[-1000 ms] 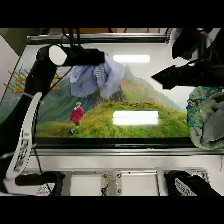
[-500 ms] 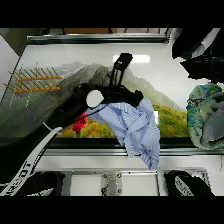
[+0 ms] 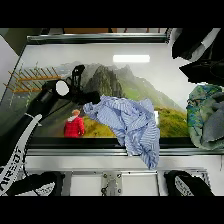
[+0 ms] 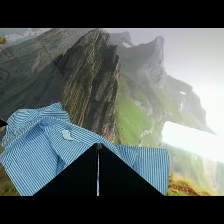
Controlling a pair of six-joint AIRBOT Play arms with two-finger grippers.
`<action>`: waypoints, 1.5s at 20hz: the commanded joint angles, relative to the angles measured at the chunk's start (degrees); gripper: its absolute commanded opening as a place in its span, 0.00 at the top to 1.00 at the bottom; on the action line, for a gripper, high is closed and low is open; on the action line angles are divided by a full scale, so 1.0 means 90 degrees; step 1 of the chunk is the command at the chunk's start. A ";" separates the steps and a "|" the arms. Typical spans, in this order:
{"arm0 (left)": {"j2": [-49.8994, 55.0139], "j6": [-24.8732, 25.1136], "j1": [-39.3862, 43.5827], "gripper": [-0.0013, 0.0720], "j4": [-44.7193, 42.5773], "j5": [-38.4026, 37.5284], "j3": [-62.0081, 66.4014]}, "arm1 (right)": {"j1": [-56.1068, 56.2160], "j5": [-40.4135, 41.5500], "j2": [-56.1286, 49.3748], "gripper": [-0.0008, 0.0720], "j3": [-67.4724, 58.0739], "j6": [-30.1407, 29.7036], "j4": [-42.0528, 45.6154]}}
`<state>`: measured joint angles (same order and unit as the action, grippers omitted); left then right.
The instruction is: Fold the clothes and pants, and hang the long-sleeved shirts on hangers.
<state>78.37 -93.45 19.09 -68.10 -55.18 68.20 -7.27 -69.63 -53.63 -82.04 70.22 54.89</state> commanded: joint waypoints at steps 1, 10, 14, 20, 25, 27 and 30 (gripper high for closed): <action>0.0097 -0.0024 0.0000 0.24 0.0007 0.0440 -0.0678 | -0.0002 -0.0039 -0.0002 0.97 0.0005 0.0039 0.0000; 0.1324 -0.0027 0.0580 0.61 -0.0175 0.0177 0.0471 | 0.0192 -0.0525 -0.0015 0.97 0.0755 0.0471 0.0855; 0.1525 -0.0017 0.0393 0.96 -0.0374 -0.0294 0.0869 | 0.1003 -0.0406 -0.0367 0.97 0.1722 0.1530 0.2450; 0.1523 0.0073 0.0328 0.96 -0.0381 -0.0517 0.1149 | 0.1253 -0.0090 -0.2293 0.28 0.2127 0.0709 0.2166; 0.1525 0.0073 0.0328 0.96 -0.0384 -0.0721 0.1137 | 0.1260 -0.0102 -0.3614 0.28 0.1598 -0.0236 0.2147; 0.1525 0.0073 0.0328 0.96 -0.0381 -0.0741 0.1137 | 0.1263 -0.0102 -0.3830 0.28 0.1428 -0.0340 0.1948; 0.1525 0.0075 0.0328 0.96 -0.0384 -0.0743 0.1139 | 0.1345 -0.0126 -0.3971 0.28 0.1389 -0.0338 0.1921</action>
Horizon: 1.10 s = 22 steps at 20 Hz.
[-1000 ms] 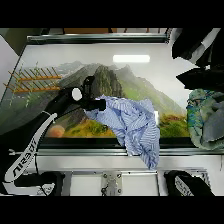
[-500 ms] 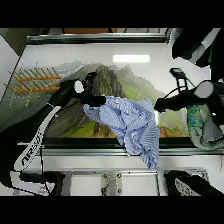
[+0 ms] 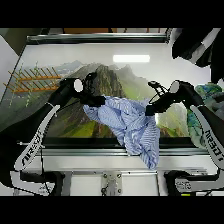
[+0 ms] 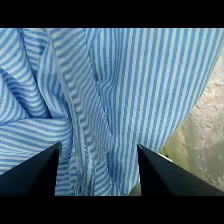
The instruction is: Fold the clothes and pants, and hang the long-sleeved shirts on hangers.
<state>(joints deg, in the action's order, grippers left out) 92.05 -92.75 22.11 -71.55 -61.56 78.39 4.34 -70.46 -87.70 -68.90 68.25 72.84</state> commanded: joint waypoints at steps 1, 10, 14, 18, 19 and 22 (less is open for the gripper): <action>0.0005 -0.0002 -0.0012 0.96 -0.0017 -0.0041 0.0007 | 0.0114 -0.0056 -0.0206 0.36 -0.0070 -0.0136 -0.0073; -0.2212 0.0211 0.0022 0.96 -0.1086 -0.0260 0.3832 | 0.0284 -0.0726 0.1705 0.97 -0.4816 0.1503 0.0933; -0.3198 0.0214 0.0789 0.96 -0.1095 0.0325 0.4677 | 0.0515 -0.0430 0.2822 0.97 -0.5763 0.1984 0.0862; -0.4359 0.0214 0.1712 0.96 -0.1100 0.1916 0.3718 | 0.0755 -0.0138 0.3728 0.97 -0.5736 0.2288 0.0840; -0.4517 0.0216 0.1904 0.96 -0.1112 0.2203 0.3597 | 0.0758 -0.0012 0.3874 0.97 -0.5736 0.2285 0.0816; -0.4675 0.0357 0.2132 0.96 -0.1117 0.2647 0.3534 | 0.0758 0.0333 0.4029 0.97 -0.5736 0.2526 0.0724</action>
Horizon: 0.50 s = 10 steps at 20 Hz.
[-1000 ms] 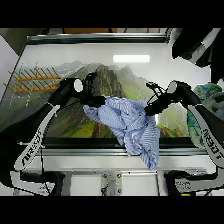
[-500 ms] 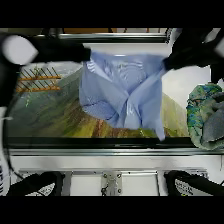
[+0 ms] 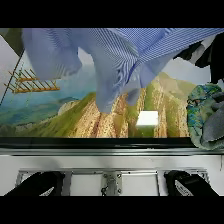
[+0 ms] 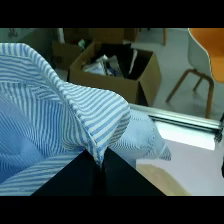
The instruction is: Fold the clothes and pants, and hang the long-sleeved shirts on hangers.
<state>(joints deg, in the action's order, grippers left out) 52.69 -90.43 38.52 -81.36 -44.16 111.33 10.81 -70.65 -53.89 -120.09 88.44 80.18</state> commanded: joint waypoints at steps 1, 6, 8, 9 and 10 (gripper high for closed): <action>-0.0221 0.0097 0.0306 0.96 -0.0211 0.0661 -0.0012 | 0.0036 0.0410 0.0267 0.97 -0.0046 0.0333 -0.0126; 0.0952 -0.0772 0.0238 0.96 -0.2404 -0.0483 0.1003 | 0.0039 0.0415 -0.0126 0.97 0.0406 0.0799 -0.0153; 0.1341 -0.1222 -0.0262 0.96 -0.2601 -0.0952 0.0823 | 0.0039 0.0126 -0.0432 0.97 0.0580 0.0797 -0.0029; 0.1452 -0.1489 -0.0646 0.96 -0.2314 -0.1178 0.0510 | 0.0039 -0.0221 -0.0644 0.97 0.0593 0.0797 0.0107; 0.1540 -0.1511 -0.0984 0.96 -0.1768 -0.1443 0.0219 | 0.0039 -0.0641 -0.0831 0.97 0.0595 0.0797 0.0180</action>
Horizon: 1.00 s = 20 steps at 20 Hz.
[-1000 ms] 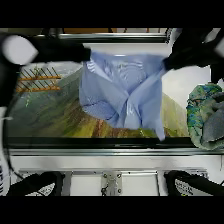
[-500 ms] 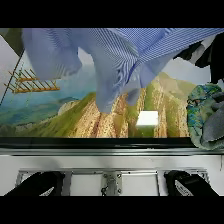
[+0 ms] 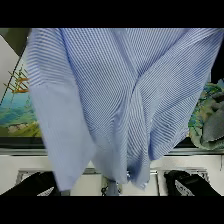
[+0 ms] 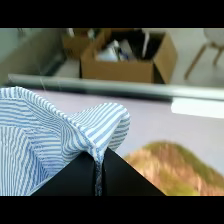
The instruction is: Fold the clothes and pants, and hang the long-sleeved shirts on hangers.
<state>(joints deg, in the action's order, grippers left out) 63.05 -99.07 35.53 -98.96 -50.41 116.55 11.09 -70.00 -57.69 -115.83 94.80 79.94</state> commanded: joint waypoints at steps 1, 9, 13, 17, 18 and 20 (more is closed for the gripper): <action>0.0478 -0.0539 -0.1018 0.96 0.0865 -0.1093 -0.0673 | 0.0007 -0.1207 -0.0588 0.97 0.0165 0.0092 0.0342; -0.0393 -0.0386 -0.0457 0.96 0.1846 -0.2161 -0.5020 | 0.1552 -0.1744 0.0090 0.97 0.4182 0.1843 0.1275; -0.0843 -0.0848 0.0034 0.96 0.1831 -0.1739 -0.6535 | 0.2361 -0.1523 0.0049 0.97 0.5496 0.2506 0.1265; -0.0707 -0.1037 -0.0231 0.96 0.2186 -0.1557 -0.6965 | 0.2402 -0.1404 0.0046 0.97 0.5615 0.2569 0.1260; -0.0743 -0.0964 -0.0216 0.96 0.2336 -0.1566 -0.6960 | 0.2402 -0.1477 0.0163 0.97 0.5615 0.2572 0.1282; -0.1110 -0.0964 -0.0255 0.96 0.2319 -0.1554 -0.6960 | 0.2399 -0.1671 0.0510 0.97 0.5612 0.2569 0.1384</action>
<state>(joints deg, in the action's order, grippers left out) 54.59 -107.79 33.45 -78.96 -64.51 54.26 32.56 -83.94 -54.72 -65.52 117.69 91.88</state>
